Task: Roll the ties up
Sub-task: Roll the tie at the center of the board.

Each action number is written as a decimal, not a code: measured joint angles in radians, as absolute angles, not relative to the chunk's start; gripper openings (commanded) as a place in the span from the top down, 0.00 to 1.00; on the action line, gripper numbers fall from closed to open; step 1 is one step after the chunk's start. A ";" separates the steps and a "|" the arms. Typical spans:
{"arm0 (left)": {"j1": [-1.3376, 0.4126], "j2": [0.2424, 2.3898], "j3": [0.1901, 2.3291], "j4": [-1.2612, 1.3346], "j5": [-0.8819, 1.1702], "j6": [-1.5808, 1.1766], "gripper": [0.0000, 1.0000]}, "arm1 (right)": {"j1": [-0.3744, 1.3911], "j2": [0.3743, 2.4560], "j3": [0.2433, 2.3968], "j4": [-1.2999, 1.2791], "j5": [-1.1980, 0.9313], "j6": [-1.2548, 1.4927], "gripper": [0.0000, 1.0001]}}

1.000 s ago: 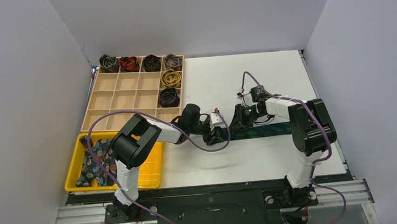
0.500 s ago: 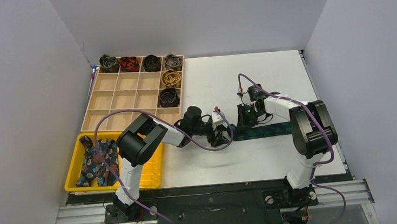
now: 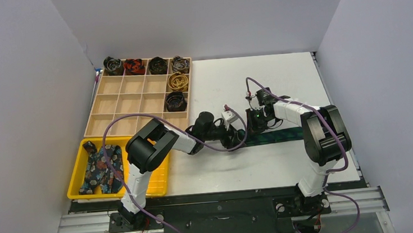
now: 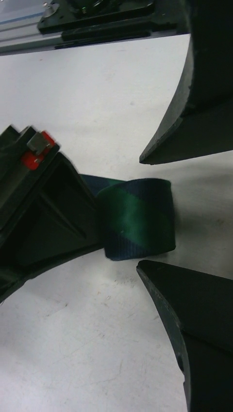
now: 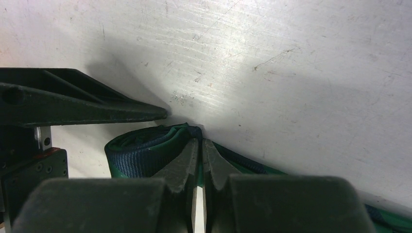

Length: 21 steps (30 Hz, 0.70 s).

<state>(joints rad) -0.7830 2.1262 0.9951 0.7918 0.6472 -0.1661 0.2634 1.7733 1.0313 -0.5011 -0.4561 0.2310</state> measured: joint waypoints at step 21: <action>-0.817 2.145 0.939 0.915 0.531 -0.084 1.00 | 0.030 1.758 1.066 -0.819 -0.642 0.050 0.90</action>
<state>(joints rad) -0.8169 2.1448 0.9394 0.9146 0.5312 -0.0845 0.0303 1.7576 1.0657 -0.8188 -0.6418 0.0498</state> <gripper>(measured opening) 0.244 0.153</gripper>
